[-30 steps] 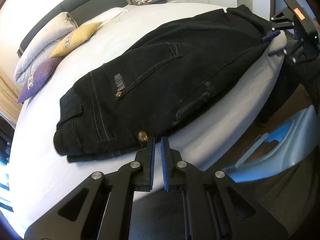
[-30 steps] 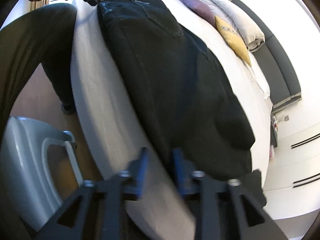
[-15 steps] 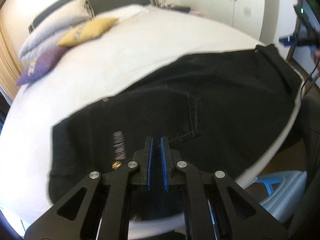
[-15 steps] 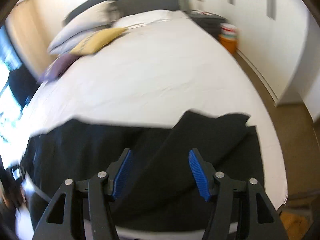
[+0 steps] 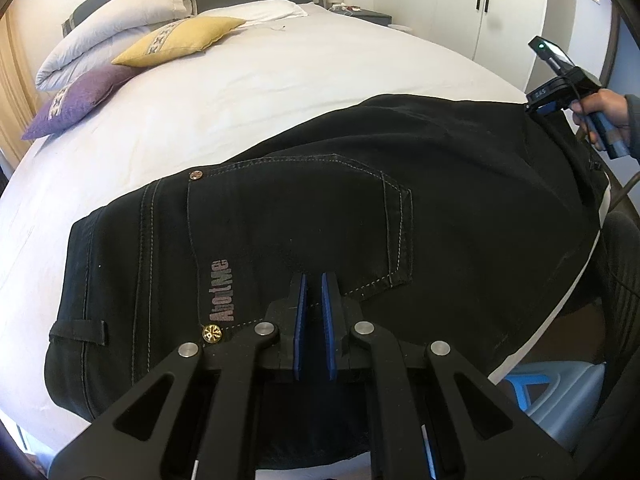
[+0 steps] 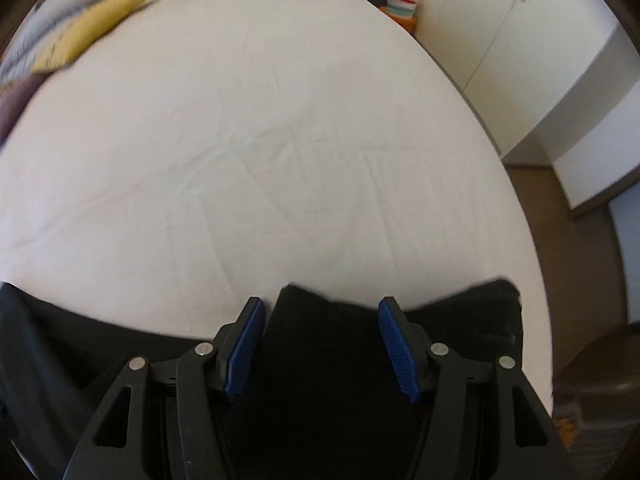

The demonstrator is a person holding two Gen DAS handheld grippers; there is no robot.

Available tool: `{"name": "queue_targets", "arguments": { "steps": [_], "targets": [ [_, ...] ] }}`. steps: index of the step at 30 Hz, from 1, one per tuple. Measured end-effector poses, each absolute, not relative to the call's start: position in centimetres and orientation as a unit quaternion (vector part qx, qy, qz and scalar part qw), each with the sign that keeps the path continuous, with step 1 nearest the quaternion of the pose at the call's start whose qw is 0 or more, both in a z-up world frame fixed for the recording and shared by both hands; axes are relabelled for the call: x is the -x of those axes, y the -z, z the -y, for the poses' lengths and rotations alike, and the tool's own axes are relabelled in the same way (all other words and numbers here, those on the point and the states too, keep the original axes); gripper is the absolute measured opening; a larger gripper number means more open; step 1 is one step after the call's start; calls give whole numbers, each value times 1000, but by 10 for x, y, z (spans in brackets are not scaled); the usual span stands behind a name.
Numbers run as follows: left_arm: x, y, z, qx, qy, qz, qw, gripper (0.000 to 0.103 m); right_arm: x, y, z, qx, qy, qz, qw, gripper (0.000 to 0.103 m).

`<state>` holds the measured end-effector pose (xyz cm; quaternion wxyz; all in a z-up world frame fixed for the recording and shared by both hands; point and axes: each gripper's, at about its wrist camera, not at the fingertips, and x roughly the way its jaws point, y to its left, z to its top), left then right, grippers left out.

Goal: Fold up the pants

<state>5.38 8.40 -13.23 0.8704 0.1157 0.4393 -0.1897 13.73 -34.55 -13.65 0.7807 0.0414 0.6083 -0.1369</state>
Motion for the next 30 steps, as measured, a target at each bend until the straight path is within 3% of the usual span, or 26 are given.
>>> {"name": "queue_targets", "arguments": {
  "steps": [1, 2, 4, 5, 11, 16, 23, 30],
  "targets": [
    [-51, 133, -84, -116, 189, -438, 871, 8, -138, 136, 346, -42, 132, -606, 783, 47],
    [-50, 133, -84, -116, 189, -437, 872, 8, -137, 134, 345, -45, 123, -604, 786, 31],
    [-45, 133, -83, -114, 188, -436, 873, 8, -134, 127, 345, -45, 117, -597, 793, 23],
    [-45, 133, -84, -114, 188, -436, 873, 8, -131, 123, 347, -47, 114, -592, 796, 14],
    [-47, 133, -82, -121, 182, -436, 873, 8, -85, 79, 368, -114, 99, -518, 842, 11],
    [-44, 135, -76, -134, 172, -432, 875, 8, 7, 51, 412, -191, 123, -447, 866, 11],
    [-38, 137, -63, -153, 151, -427, 878, 8, 106, 105, 475, -321, 183, -457, 809, 11],
    [-34, 138, -45, -184, 125, -428, 876, 8, 108, 104, 472, -305, 193, -455, 814, 4]
  ]
}}
